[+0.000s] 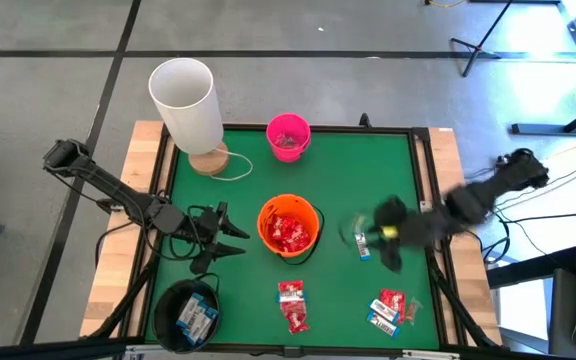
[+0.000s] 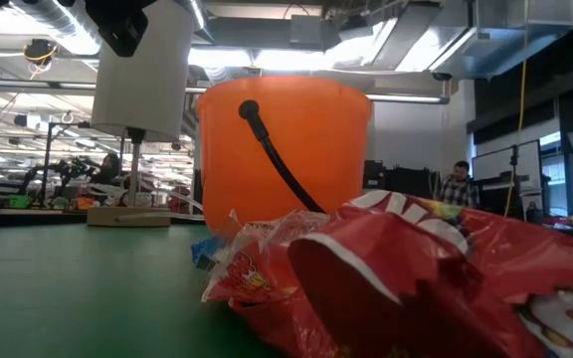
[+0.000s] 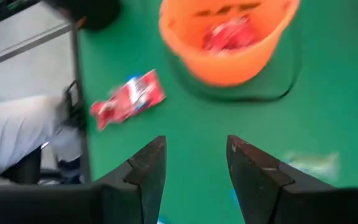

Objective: Sort candy
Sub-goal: Put the white chocolate into the black bucket

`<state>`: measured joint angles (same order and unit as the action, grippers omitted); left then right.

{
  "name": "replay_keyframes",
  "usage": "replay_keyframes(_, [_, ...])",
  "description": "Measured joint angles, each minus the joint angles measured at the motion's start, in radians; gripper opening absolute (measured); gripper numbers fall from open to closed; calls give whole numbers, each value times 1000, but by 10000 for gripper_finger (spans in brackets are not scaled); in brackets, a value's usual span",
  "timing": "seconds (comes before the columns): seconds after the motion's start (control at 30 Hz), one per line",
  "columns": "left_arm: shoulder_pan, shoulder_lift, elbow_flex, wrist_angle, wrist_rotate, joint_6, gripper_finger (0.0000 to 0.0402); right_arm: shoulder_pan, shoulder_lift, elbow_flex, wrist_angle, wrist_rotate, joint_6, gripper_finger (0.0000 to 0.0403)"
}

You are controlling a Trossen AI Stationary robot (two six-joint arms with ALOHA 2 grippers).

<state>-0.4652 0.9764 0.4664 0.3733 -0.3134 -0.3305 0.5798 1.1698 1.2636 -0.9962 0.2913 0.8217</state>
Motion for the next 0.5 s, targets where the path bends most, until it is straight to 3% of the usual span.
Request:
replay_keyframes(0.1, [0, 0, 0, 0, 0, 0, 184, 183, 50, 0, -4, 94, 155, 166])
replay_keyframes(0.23, [0, 0, 0, 1, 0, -1, 184, 328, 149, 0, -23, 135, 344, 166])
replay_keyframes(0.5, [0, 0, 0, 1, -15, -1, 184, 419, 398, -1, -15, -67, 538, 166])
